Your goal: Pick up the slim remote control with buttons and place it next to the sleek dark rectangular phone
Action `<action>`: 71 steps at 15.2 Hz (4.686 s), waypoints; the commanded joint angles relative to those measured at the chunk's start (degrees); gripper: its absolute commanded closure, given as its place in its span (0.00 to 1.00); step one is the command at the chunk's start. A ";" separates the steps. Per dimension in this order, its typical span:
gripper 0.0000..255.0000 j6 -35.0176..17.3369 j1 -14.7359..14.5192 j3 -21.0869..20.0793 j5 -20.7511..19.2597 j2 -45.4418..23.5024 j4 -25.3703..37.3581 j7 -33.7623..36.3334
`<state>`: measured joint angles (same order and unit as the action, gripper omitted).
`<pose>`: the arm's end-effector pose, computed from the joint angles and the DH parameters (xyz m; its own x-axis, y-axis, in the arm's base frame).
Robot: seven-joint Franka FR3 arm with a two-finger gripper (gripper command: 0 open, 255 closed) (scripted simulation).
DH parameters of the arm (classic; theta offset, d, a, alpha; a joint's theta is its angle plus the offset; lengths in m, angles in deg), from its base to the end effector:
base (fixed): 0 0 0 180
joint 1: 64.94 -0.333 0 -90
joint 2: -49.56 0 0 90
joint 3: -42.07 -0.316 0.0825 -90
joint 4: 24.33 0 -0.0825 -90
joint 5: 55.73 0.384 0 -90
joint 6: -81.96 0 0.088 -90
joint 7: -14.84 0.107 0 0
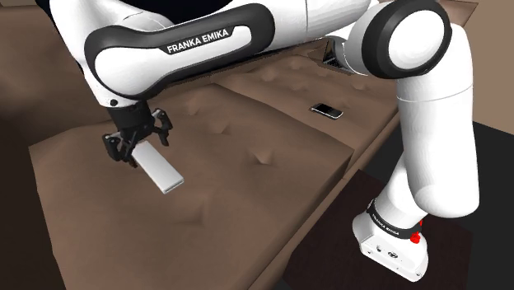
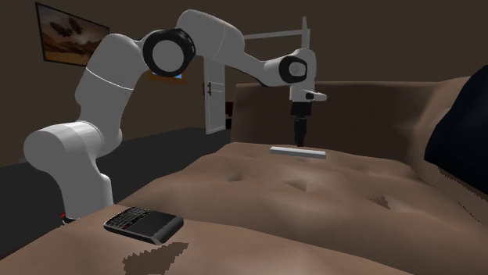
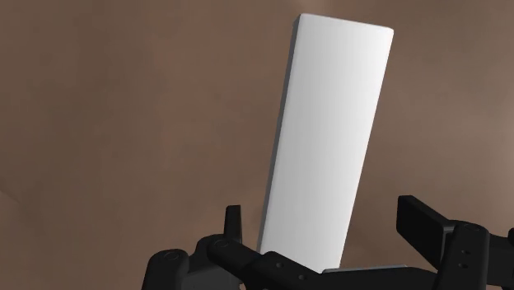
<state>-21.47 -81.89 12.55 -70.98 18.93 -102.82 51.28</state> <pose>0.5419 0.4370 0.4346 0.9828 0.1833 -0.0236 0.1838 -0.9827 0.0210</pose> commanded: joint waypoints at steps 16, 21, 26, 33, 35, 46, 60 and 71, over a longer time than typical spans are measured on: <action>1.00 -3.59 0.12 0.36 -0.63 -1.07 -2.66 0.45; 1.00 -3.60 0.13 0.37 -0.62 -1.07 -2.68 0.44; 1.00 -0.89 -0.04 0.13 -0.24 -0.46 -0.46 0.12; 1.00 4.20 -0.62 -0.13 0.18 0.03 4.29 -0.39; 1.00 5.74 -0.86 -0.18 0.23 0.03 5.88 -0.52; 1.00 5.39 6.47 -0.47 4.29 9.43 -2.91 -6.37; 1.00 -0.54 21.47 5.28 13.09 27.94 -24.55 -26.75; 1.00 -1.39 29.12 13.15 14.80 33.90 -30.65 -42.72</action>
<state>-22.78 -53.52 24.86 -56.11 52.76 -133.35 10.24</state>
